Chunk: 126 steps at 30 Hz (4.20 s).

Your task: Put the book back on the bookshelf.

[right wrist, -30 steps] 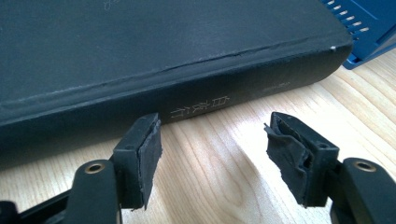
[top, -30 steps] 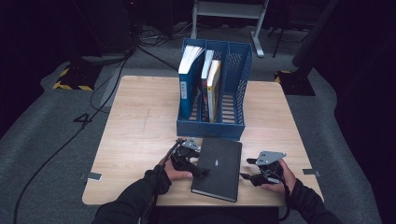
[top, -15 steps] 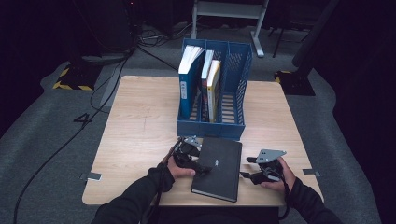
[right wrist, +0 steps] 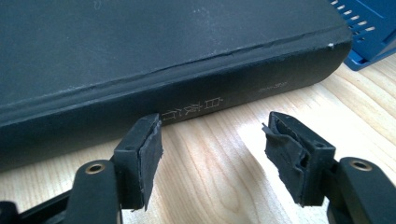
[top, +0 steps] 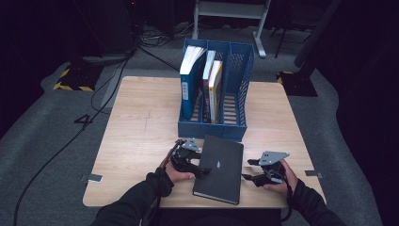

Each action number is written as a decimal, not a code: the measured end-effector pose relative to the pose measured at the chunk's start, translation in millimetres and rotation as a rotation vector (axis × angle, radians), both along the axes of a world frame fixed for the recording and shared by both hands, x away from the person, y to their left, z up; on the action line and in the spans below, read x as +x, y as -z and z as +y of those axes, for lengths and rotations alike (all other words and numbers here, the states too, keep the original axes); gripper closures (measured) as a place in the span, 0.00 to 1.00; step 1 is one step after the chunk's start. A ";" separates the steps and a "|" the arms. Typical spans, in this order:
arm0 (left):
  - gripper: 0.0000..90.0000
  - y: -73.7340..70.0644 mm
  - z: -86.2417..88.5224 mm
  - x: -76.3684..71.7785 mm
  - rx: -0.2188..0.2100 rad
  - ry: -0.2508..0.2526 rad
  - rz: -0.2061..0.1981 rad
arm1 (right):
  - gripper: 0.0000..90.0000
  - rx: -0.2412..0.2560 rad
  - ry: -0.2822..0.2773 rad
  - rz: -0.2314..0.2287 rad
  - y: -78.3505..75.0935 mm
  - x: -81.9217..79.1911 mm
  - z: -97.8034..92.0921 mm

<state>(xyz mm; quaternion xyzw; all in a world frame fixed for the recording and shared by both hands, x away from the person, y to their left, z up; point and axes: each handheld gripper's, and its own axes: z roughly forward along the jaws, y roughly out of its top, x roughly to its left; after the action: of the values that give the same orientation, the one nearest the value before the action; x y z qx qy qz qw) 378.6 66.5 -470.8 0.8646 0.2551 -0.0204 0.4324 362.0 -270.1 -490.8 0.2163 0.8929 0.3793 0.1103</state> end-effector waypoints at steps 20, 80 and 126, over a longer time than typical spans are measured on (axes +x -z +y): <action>0.32 -11.9 -10.4 3.1 -0.041 0.035 -0.023 | 0.39 -0.003 -0.002 -0.001 -0.4 0.1 0.6; 0.63 -22.7 -17.9 -11.7 -0.162 0.067 -0.090 | 0.44 -0.034 0.023 -0.024 1.2 2.1 -0.8; 0.68 -36.3 -16.3 -27.8 -0.213 0.123 -0.228 | 1.00 0.109 0.000 -0.100 -3.6 7.5 0.0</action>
<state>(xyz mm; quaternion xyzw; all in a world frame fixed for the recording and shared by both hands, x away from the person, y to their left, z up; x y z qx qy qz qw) 350.7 50.2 -434.6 0.8245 0.1473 0.0244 0.5458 369.5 -270.1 -487.2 0.2027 0.8642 0.4376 0.1430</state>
